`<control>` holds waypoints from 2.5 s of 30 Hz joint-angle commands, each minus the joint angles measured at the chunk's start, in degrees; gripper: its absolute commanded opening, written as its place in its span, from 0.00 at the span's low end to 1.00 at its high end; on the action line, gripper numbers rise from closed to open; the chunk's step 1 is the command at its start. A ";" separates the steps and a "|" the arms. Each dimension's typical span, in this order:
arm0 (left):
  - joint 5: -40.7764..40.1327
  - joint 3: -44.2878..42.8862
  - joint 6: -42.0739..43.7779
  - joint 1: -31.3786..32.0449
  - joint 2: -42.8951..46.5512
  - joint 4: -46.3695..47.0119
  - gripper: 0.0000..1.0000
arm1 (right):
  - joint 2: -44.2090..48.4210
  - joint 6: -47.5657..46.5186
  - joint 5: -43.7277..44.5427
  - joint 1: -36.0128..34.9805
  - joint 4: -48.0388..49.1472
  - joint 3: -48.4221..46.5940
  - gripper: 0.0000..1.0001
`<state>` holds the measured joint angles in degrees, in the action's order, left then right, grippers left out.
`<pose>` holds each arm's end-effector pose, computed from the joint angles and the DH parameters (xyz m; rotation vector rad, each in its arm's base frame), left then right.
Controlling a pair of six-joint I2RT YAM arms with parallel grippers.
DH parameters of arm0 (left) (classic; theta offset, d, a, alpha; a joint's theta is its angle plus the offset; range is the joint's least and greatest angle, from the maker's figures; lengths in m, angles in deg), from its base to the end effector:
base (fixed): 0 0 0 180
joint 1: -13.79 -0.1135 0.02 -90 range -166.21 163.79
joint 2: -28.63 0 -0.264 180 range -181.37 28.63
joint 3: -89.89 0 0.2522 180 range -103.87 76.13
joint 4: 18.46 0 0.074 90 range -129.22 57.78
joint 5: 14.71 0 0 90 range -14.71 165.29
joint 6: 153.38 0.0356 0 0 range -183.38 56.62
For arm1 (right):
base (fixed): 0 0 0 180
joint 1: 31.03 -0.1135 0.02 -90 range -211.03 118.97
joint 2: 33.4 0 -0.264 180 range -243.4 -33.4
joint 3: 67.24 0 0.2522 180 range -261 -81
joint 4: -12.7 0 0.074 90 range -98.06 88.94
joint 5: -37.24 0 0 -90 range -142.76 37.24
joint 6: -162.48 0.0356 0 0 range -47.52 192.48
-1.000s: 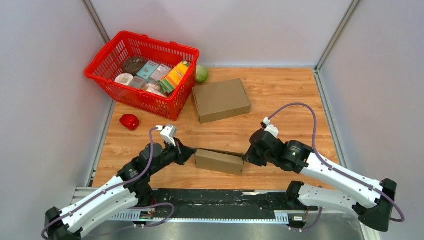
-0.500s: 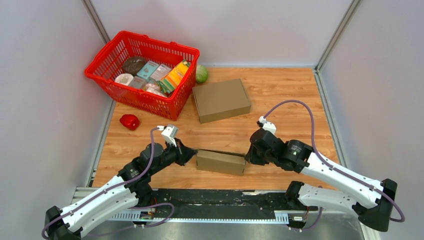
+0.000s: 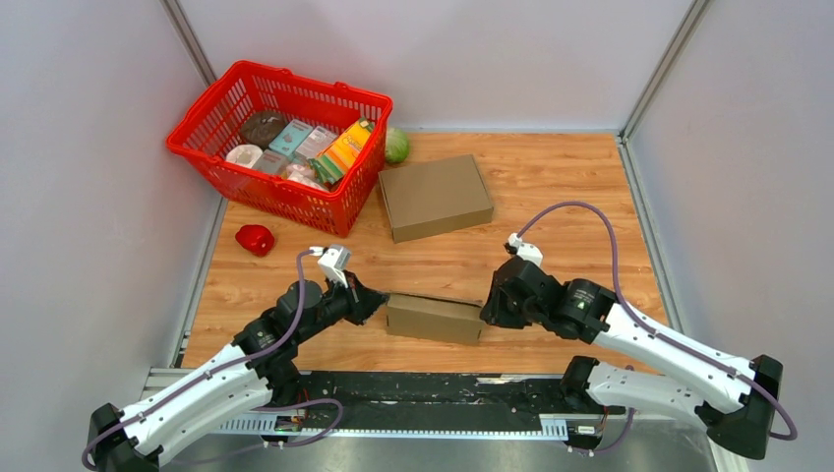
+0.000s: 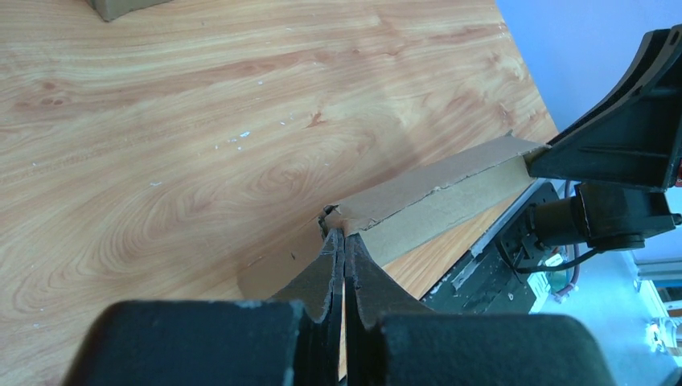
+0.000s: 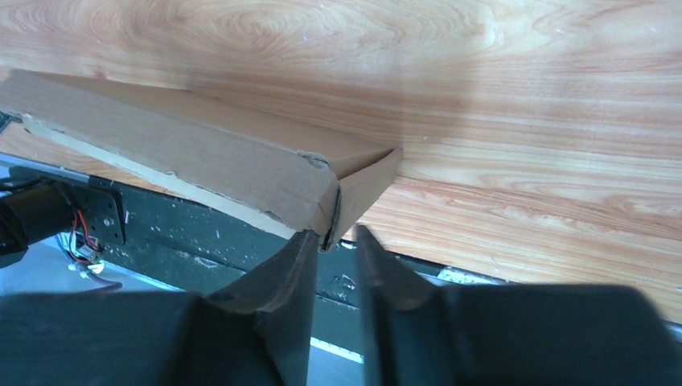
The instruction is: Fold the paper box
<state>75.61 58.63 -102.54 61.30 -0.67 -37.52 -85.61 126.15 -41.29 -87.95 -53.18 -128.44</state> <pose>0.0989 -0.1082 0.2191 0.1502 2.0008 -1.0211 0.0970 0.1359 0.2703 0.0039 2.6112 0.4886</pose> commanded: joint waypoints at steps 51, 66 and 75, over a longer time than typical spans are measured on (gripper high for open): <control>-4.89 -2.10 -0.74 2.77 -3.39 -5.95 0.00 | 8.35 51.71 -17.09 10.61 30.23 19.58 0.77; -3.84 -3.16 -1.89 4.70 -2.08 -5.34 0.27 | 9.84 52.94 -16.56 10.61 30.85 23.62 0.65; 1.08 -3.16 -4.79 4.70 0.30 -2.44 0.36 | 10.02 53.38 -16.47 10.52 31.38 25.64 0.63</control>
<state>73.21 56.12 -105.64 65.58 -0.63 -41.15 -75.55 178.76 -58.82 -77.33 -19.95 -104.33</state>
